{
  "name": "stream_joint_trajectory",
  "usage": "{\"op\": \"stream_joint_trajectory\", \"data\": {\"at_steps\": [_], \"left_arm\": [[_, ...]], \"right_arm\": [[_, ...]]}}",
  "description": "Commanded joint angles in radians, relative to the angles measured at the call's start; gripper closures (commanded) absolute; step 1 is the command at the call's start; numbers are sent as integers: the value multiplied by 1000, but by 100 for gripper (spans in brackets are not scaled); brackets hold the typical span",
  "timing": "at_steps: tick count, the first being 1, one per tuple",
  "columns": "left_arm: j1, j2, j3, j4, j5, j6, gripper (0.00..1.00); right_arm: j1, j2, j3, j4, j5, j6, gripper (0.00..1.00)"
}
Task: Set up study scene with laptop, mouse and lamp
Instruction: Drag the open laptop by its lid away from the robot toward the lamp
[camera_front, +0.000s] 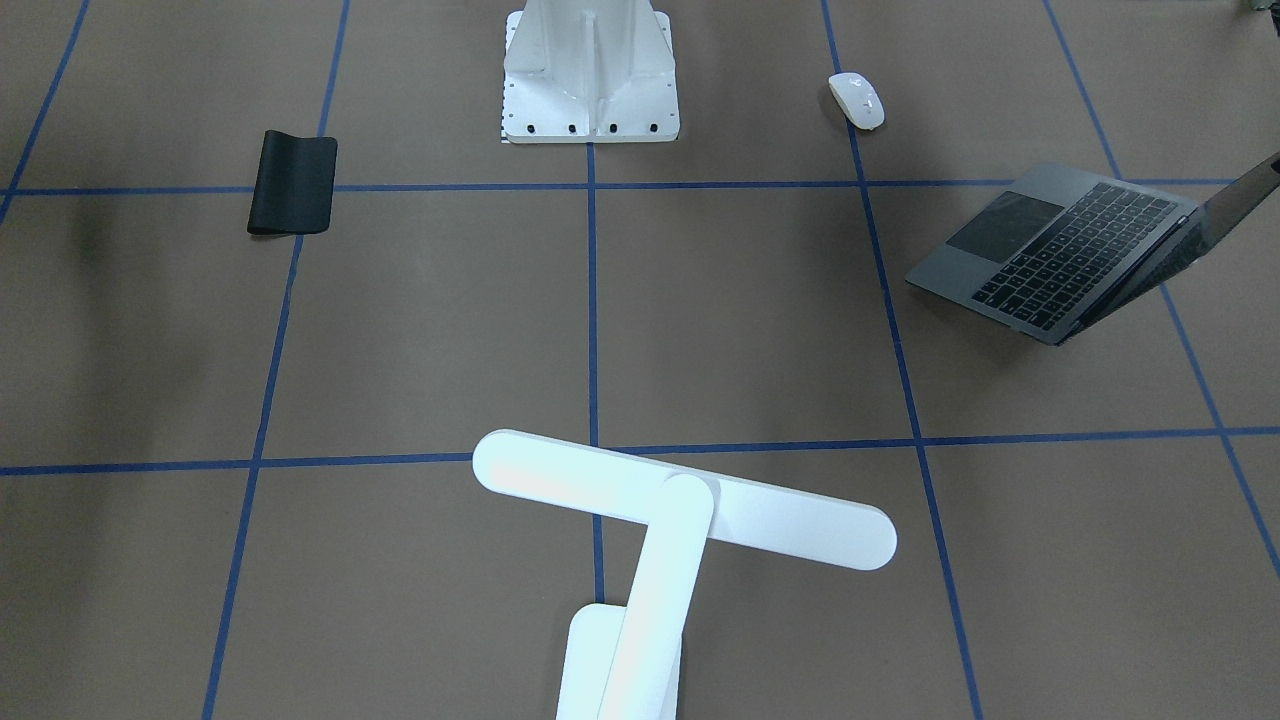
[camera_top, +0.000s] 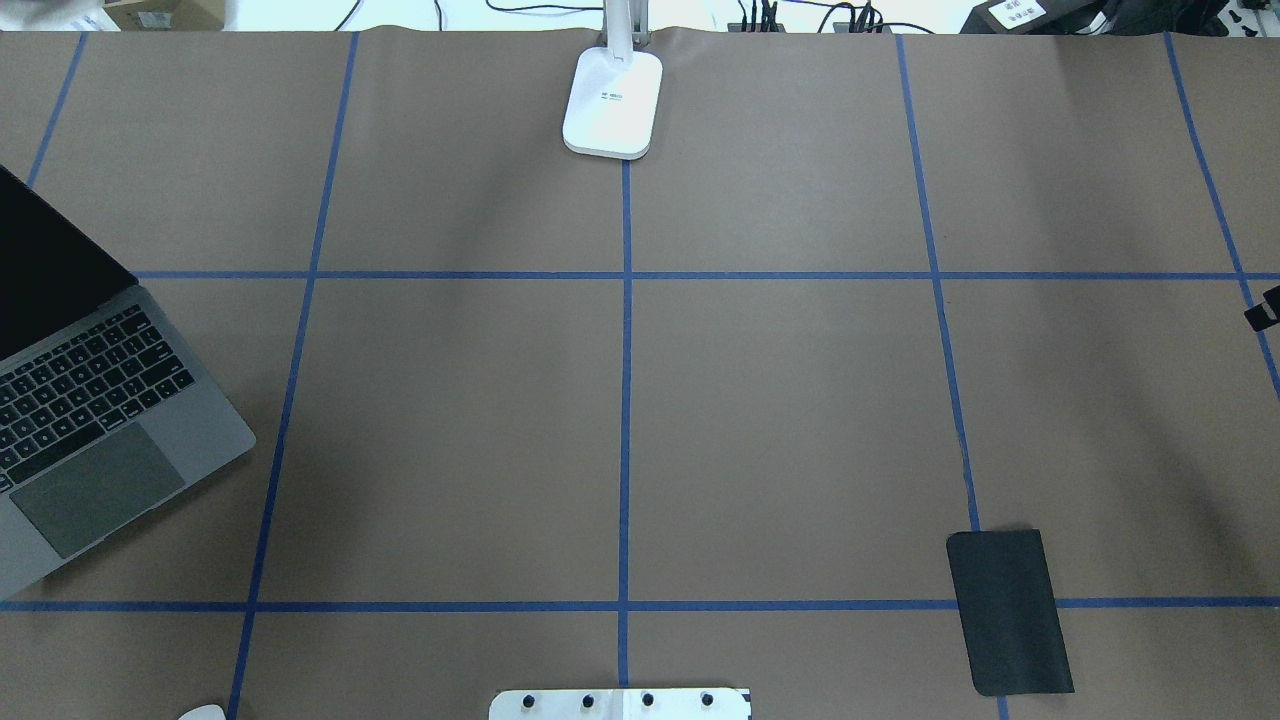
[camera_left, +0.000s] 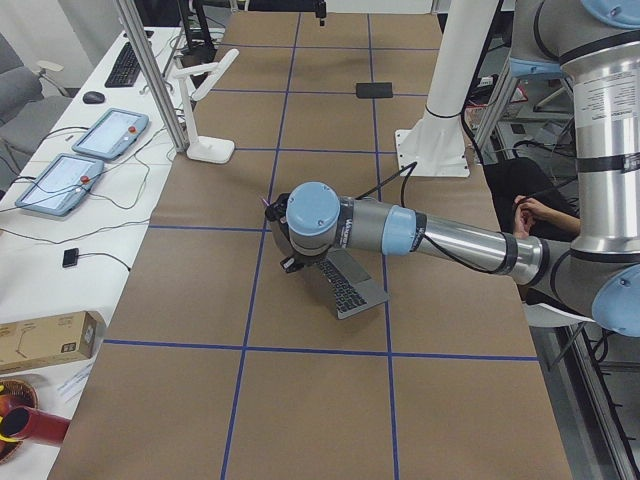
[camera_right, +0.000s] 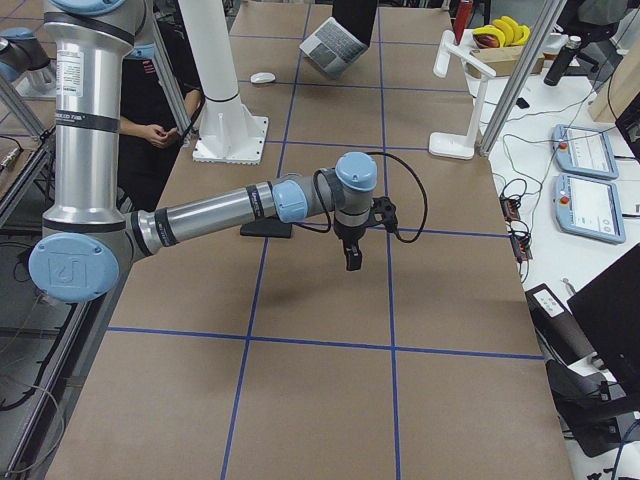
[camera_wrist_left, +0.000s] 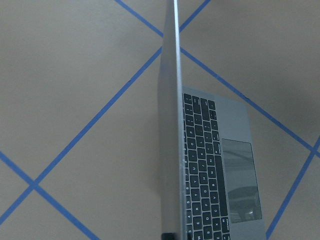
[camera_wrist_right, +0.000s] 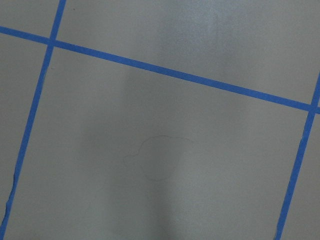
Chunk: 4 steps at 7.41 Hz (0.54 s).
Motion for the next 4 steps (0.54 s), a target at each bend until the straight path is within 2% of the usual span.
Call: {"op": "stream_joint_trajectory", "data": {"at_steps": [1,4], "left_arm": [[57,-75,10,0,-1,-4,91],[159,-176,11,2,-1,-4,91]], "right_arm": [[0,-1,3,0,4,1,0],[9,2,9,0,-2,0,0]]}}
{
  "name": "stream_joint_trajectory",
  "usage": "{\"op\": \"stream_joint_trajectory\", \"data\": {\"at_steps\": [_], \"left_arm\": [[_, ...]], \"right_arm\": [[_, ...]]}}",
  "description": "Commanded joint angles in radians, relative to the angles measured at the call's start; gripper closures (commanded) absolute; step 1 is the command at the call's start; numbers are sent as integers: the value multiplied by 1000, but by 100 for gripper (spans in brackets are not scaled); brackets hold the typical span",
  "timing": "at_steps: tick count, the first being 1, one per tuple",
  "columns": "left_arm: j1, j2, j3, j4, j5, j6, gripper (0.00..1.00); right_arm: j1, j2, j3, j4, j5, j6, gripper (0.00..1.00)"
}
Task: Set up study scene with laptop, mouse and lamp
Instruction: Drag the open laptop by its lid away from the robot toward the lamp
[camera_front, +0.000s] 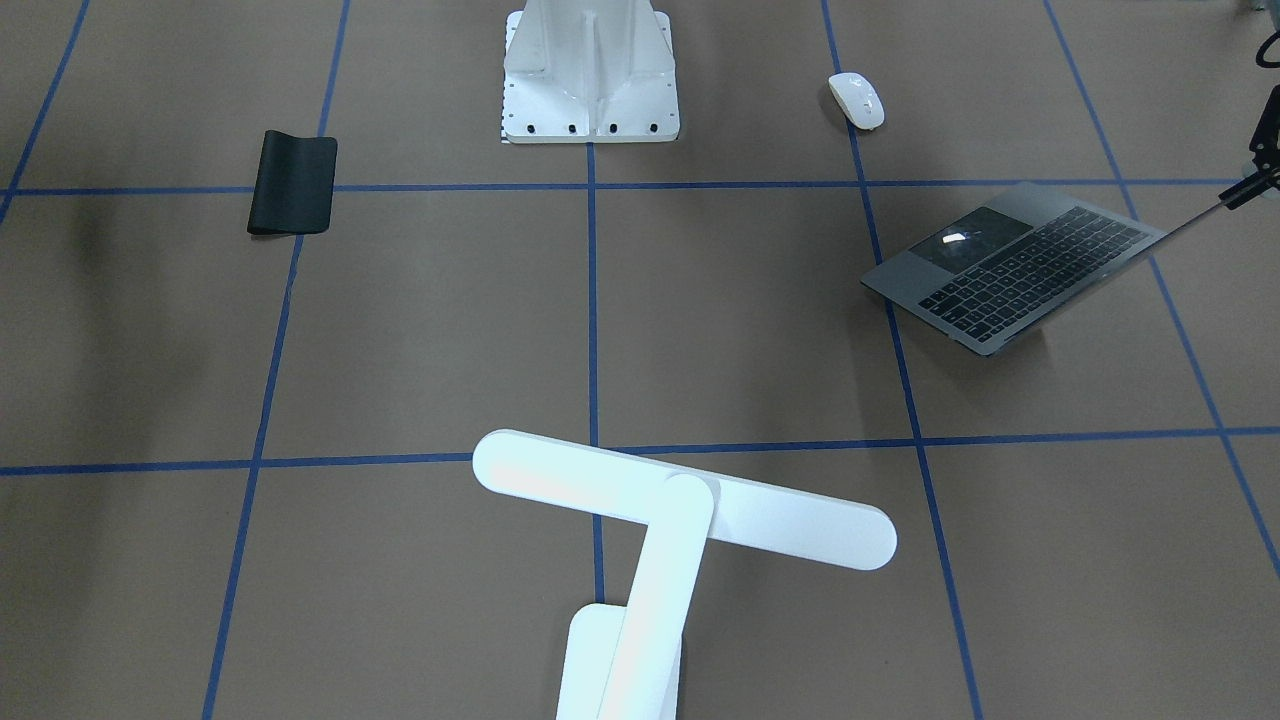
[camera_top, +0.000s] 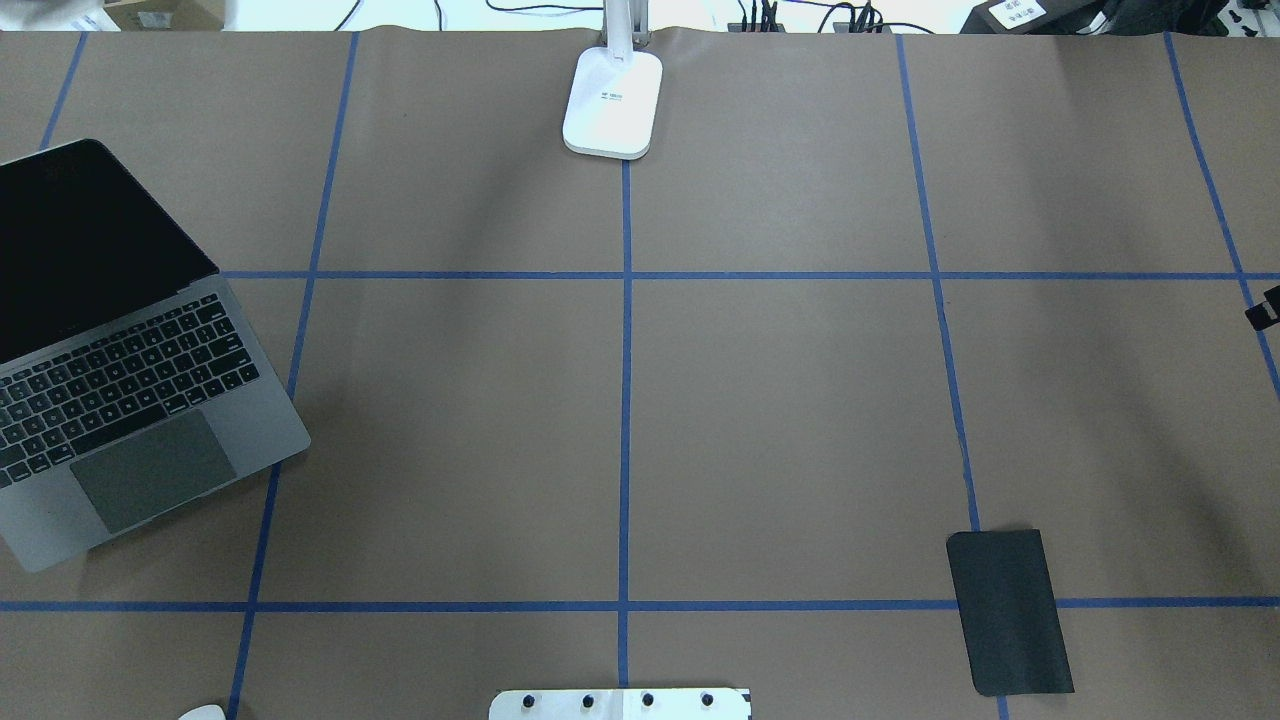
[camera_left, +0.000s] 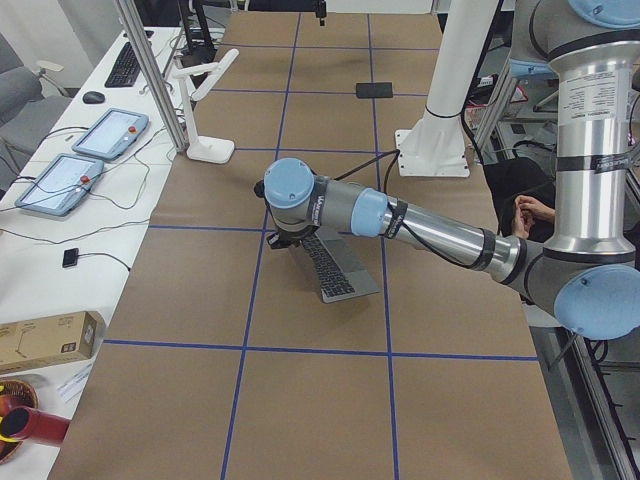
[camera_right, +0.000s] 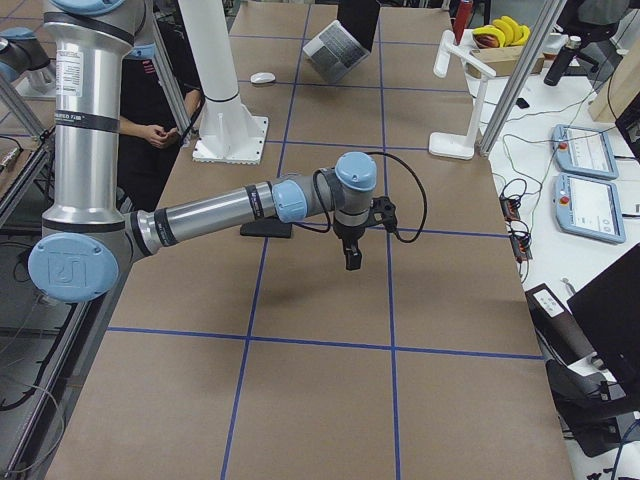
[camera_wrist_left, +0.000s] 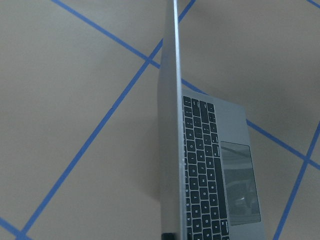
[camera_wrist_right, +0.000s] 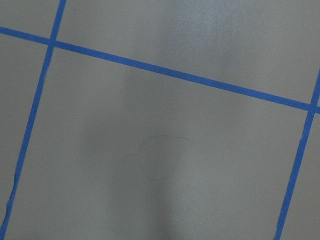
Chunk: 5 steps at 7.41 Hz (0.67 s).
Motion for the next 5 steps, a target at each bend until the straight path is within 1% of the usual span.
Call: {"op": "stream_joint_trajectory", "data": {"at_steps": [1,3,5], "left_arm": [[87,-76,-2,3,-2,-1,91],[143,-144,8,5,-2,-15,91],[152,-214,16,6,-2,-18,91]], "right_arm": [[26,1,0,2,-1,-2,0],[37,0,-3,2,-1,-1,0],[38,0,-3,2,1,-1,0]]}}
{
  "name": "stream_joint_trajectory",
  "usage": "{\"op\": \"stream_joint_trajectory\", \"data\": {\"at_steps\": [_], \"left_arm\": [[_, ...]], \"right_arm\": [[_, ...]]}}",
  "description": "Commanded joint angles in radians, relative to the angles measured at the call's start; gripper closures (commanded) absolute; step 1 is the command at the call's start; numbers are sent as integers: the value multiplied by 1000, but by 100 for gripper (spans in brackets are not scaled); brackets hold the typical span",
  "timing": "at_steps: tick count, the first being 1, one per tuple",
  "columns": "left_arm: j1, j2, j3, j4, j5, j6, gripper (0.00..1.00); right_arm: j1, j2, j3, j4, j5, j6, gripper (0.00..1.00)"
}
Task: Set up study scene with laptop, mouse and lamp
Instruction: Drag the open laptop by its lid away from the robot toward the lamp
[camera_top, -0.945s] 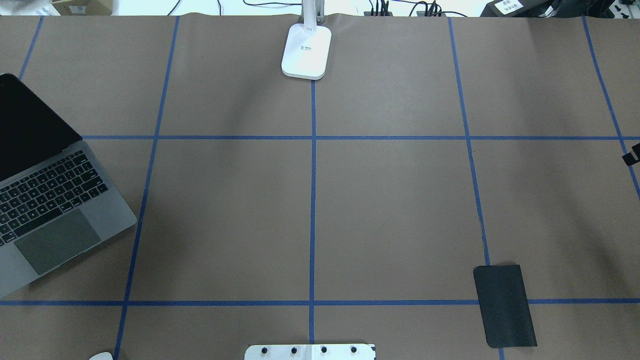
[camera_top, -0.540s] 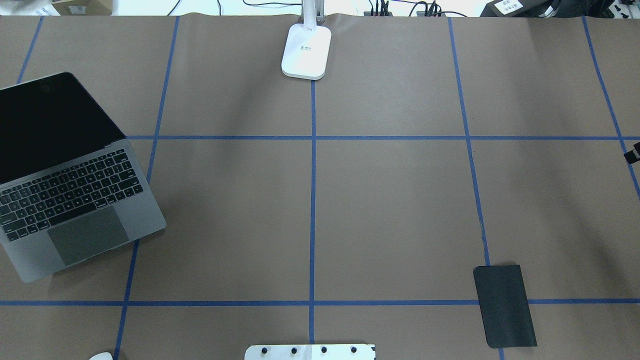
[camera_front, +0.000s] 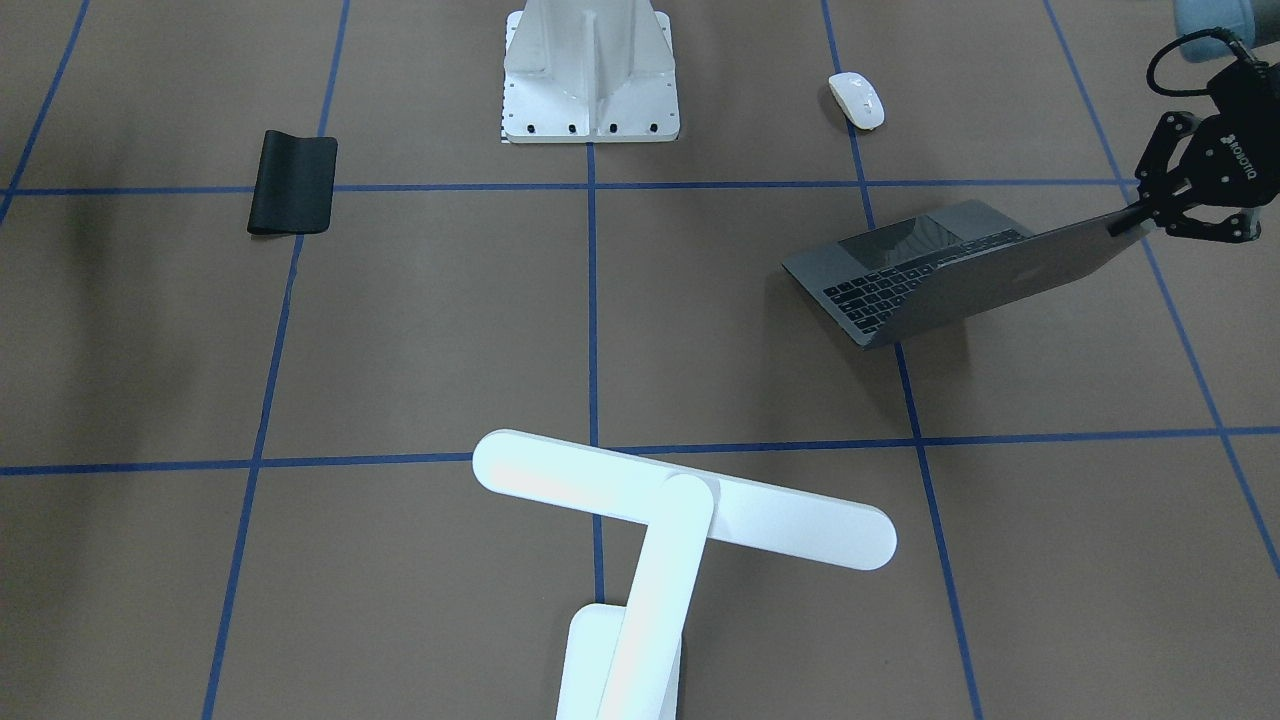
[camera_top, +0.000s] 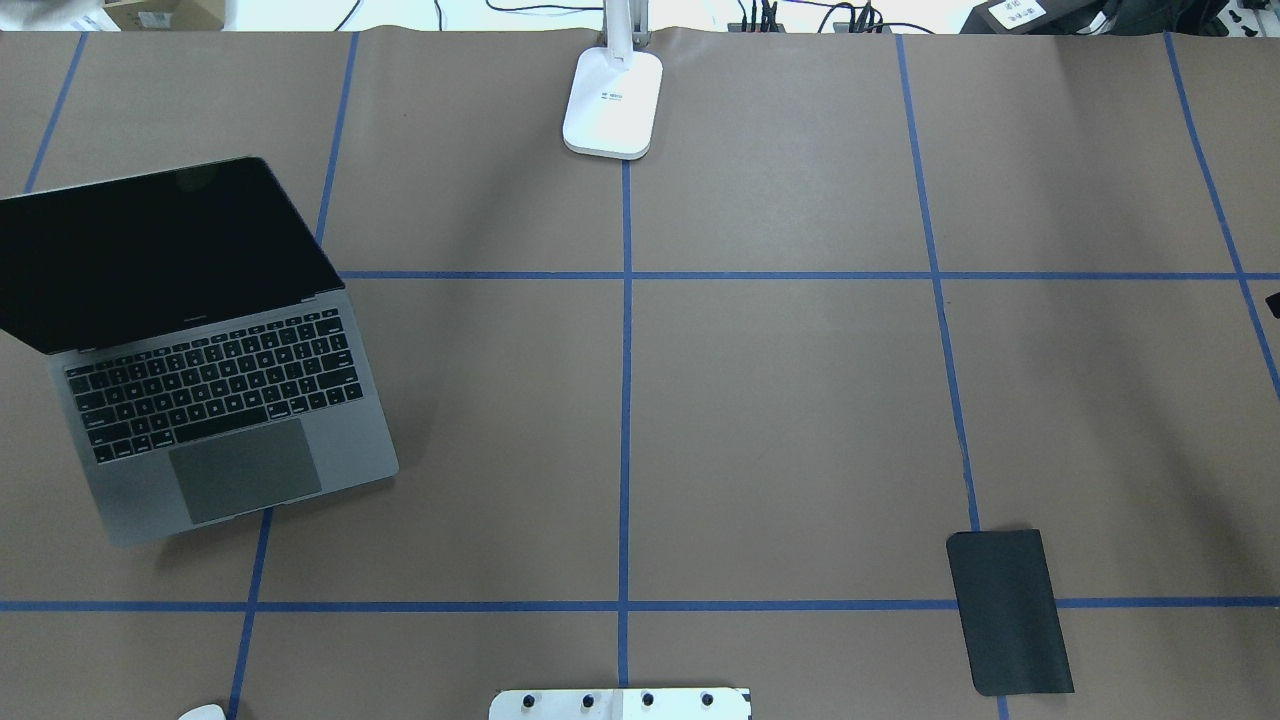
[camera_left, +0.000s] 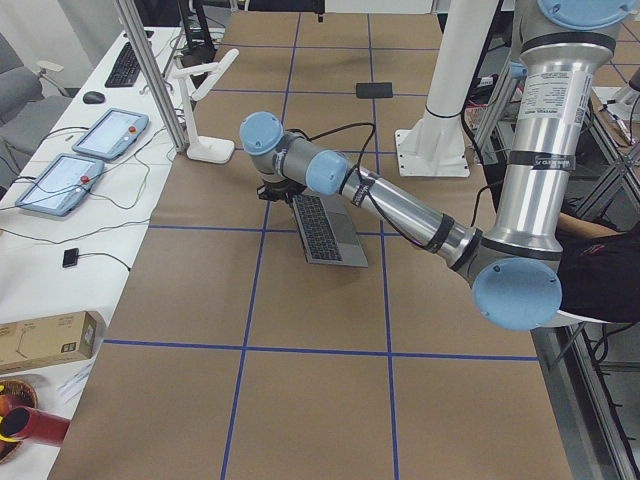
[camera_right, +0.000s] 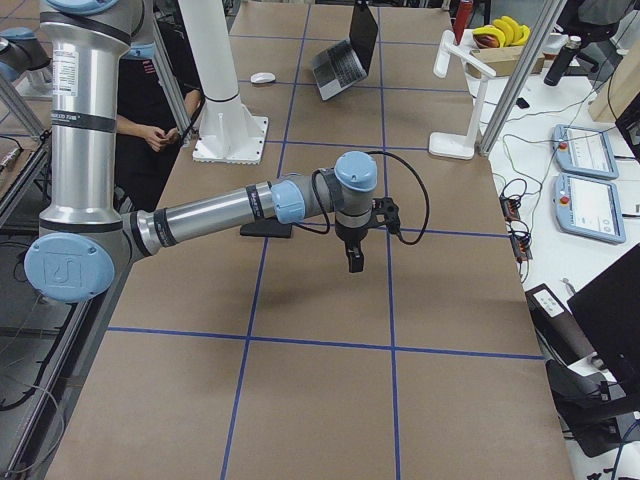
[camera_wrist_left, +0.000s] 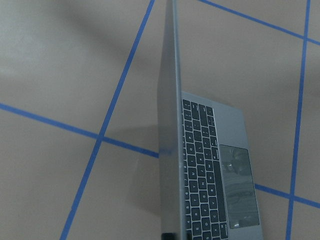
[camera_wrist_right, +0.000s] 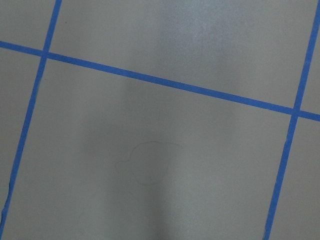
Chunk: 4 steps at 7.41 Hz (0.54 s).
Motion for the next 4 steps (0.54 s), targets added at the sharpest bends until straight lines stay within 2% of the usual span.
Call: {"op": "stream_joint_trajectory", "data": {"at_steps": [1,4], "left_arm": [[21,-94,6,23,0,-17,91],[66,-208,44,53,2,-38,91]], "right_arm": [[2,3,1,2,5,0,0],[0,37,2,2,14,-6,0]]}}
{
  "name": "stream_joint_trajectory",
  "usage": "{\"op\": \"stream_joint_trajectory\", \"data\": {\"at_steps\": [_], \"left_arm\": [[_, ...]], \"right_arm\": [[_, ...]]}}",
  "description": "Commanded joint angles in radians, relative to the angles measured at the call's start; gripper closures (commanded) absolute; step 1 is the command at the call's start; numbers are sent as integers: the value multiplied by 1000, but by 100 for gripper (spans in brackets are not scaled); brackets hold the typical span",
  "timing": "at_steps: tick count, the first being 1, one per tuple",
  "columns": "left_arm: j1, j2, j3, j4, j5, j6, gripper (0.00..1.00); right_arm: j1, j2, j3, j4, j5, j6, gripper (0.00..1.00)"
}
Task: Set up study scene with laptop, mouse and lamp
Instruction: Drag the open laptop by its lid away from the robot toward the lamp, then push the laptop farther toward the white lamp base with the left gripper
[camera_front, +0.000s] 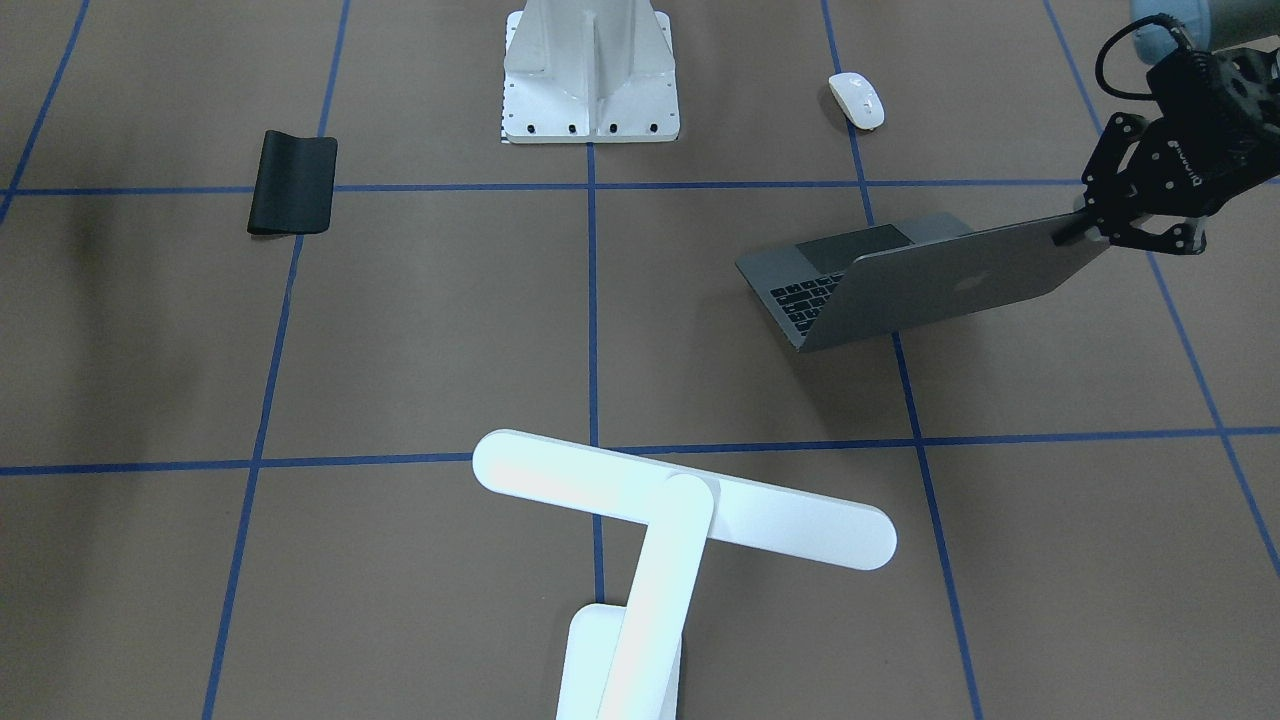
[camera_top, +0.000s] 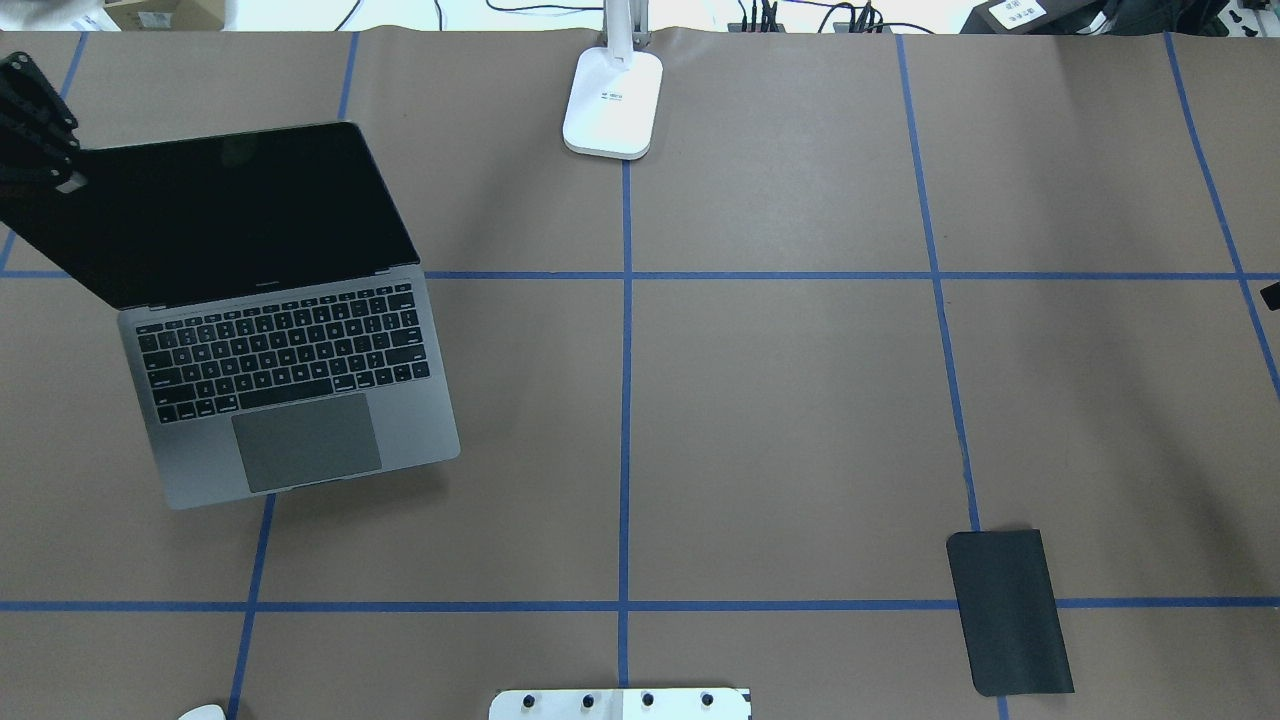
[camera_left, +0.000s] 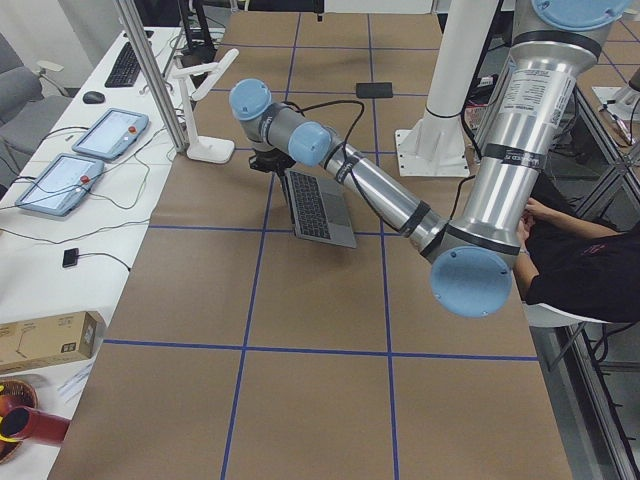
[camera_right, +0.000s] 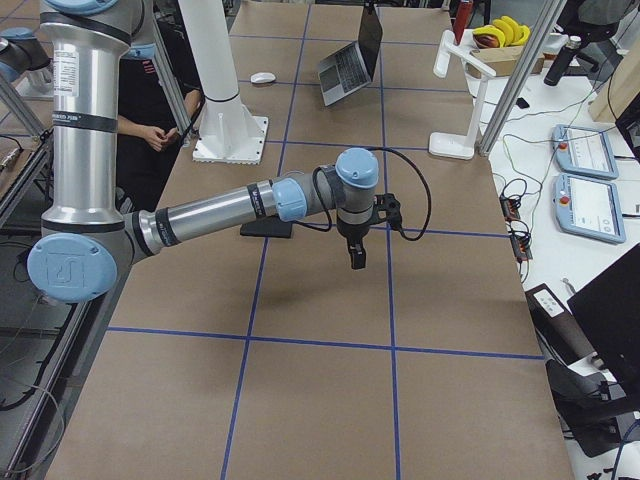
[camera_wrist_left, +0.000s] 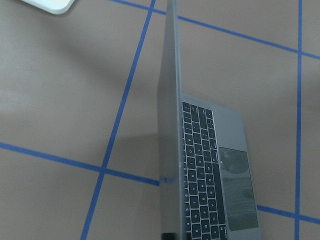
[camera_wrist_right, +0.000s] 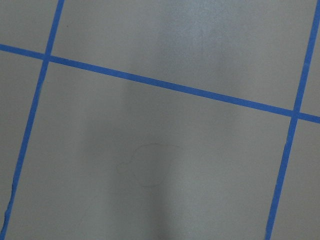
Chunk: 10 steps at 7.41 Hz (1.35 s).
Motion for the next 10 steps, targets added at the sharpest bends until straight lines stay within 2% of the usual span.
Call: {"op": "stream_joint_trajectory", "data": {"at_steps": [1,5,10], "left_arm": [[22,-73,36,5,8,-11,91],[71,-241,212,-12,13,3,93],[86,-344,430,-121,4,39,94]], "right_arm": [[0,38,-3,-1,1,4,0],[-43,71,3,0,0,1,0],[-65,83,0,0,0,6,0]]}}
